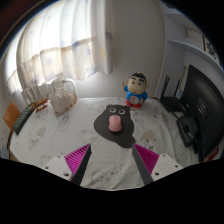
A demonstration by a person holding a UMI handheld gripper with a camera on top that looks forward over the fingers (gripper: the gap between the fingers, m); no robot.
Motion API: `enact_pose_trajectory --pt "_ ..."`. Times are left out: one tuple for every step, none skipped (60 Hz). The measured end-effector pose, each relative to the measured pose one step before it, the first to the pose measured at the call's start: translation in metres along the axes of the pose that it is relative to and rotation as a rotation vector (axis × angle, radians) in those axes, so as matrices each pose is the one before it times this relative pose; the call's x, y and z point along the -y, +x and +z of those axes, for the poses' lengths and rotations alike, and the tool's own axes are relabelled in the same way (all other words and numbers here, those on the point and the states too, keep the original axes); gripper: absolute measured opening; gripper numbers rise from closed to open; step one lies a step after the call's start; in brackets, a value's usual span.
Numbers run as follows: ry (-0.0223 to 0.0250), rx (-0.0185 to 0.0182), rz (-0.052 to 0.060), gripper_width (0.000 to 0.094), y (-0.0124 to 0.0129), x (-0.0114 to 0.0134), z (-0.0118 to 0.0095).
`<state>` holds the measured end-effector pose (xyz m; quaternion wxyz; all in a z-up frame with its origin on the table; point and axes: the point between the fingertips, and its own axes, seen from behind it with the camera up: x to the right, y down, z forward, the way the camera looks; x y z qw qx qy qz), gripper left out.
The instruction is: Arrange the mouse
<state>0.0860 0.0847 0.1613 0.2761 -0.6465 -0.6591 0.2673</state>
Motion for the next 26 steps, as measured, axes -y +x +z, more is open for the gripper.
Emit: enact_pose_trajectory --pt "0.00112 -0.00133 -0.0067 0.0853 -0.00100 -0.00263 -0.00642" --pt "-0.00035 0.00251 -0.0061 0.0854 0.00002 -0.00287 -0.00768" --pt "0.00019 0.00100 -0.0039 0.0854 -0.00194 -0.00249 -0.00506" --pt "0.00121 0.00313 -0.0019 0.0853 -0.00223 -0.00213 -0.00444" --pt "0.00214 0.00545 -0.0007 0.0852 -0.00147 -0.00142 -0.00437" --pt "0.00297 0.00247 0.0003 0.0850 -0.00134 -0.00127 -0.00334" --pt "0.00160 -0.00044 0.0009 0.0848 -0.00051 -0.00117 -0.00287" --pt "0.00046 -0.00074 0.0020 0.0847 -0.00026 -0.00144 -0.00235" --pt "-0.00004 -0.00036 0.0025 0.0847 -0.00039 -0.00107 -0.00216" --pt "0.00122 -0.00107 0.0028 0.0845 -0.00012 -0.00052 -0.00181" --pt "0.00212 -0.00104 0.0027 0.0844 -0.00009 -0.00060 -0.00132" --pt "0.00292 -0.00073 0.0038 0.0844 0.00022 -0.00015 -0.00078" --pt "0.00304 -0.00130 0.0056 0.0844 0.00032 0.00004 -0.00059" --pt "0.00061 -0.00140 0.0067 0.0846 0.00061 0.00018 -0.00007" --pt "-0.00009 -0.00253 0.0071 0.0847 0.00088 -0.00010 0.00023" --pt "0.00176 -0.00346 0.0041 0.0846 0.00116 0.00015 0.00015" --pt "0.00299 -0.00287 -0.0024 0.0846 0.00095 0.00039 0.00026" --pt "0.00358 -0.00274 -0.0064 0.0847 0.00084 0.00044 0.00017" --pt "0.00250 -0.00240 -0.0066 0.0848 0.00047 0.00063 0.00023" --pt "0.00106 -0.00260 -0.0055 0.0848 0.00040 0.00030 0.00018" --pt "0.00033 -0.00226 -0.0041 0.0848 0.00035 0.00027 0.00043" --pt "-0.00064 -0.00119 -0.0025 0.0848 -0.00009 0.00004 0.00038" --pt "-0.00066 -0.00015 -0.0010 0.0848 -0.00032 0.00000 0.00037" --pt "0.00104 0.00074 -0.0014 0.0851 -0.00042 0.00017 0.00011" --pt "0.00125 0.00257 -0.0007 0.0850 -0.00079 0.00020 0.00025" --pt "0.00141 0.00333 0.0004 0.0851 -0.00111 0.00020 0.00031"
